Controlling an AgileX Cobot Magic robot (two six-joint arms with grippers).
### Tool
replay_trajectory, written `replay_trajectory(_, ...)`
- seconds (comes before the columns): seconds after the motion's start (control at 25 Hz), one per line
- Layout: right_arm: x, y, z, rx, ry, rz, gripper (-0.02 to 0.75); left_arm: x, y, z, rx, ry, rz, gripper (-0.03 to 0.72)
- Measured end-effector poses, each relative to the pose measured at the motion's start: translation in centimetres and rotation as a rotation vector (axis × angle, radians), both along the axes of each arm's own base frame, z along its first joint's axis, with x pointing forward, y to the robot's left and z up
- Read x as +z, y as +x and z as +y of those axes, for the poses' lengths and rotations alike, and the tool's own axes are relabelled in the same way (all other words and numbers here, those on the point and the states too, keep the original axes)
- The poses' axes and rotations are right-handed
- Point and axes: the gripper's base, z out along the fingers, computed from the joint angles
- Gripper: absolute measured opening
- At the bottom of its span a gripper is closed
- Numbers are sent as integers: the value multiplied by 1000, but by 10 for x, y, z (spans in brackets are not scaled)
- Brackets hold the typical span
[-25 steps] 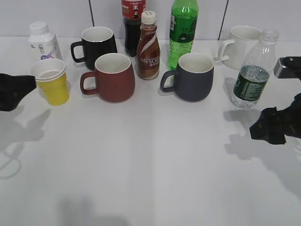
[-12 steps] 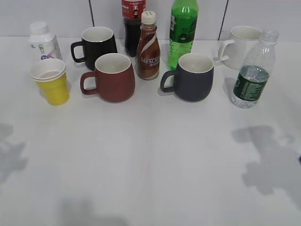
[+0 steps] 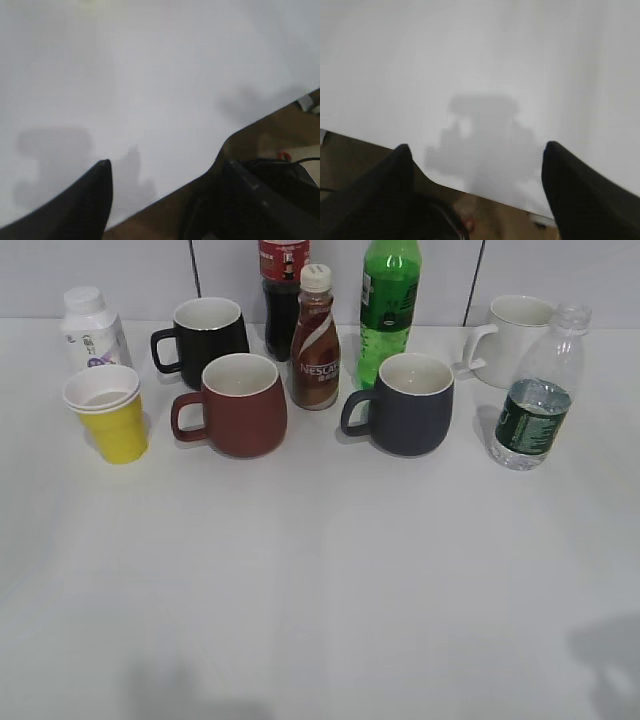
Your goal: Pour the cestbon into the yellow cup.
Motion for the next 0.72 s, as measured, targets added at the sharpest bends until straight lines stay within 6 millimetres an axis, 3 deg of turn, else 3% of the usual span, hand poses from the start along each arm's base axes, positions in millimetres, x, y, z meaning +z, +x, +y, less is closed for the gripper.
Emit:
replay_trajectory(0.12, -9, -28, -7, 2, 17, -68, 595, -1, -15, 14, -50, -22, -91, 510)
replay_trajectory(0.32, -28, -56, -15, 0, 40, -195, 594, -26, -25, 22, -71, -50, -158, 510)
replay_trajectory(0.72, -45, -46, -15, -10, 36, -294, 589, -31, -20, 17, -114, -63, -231, 510)
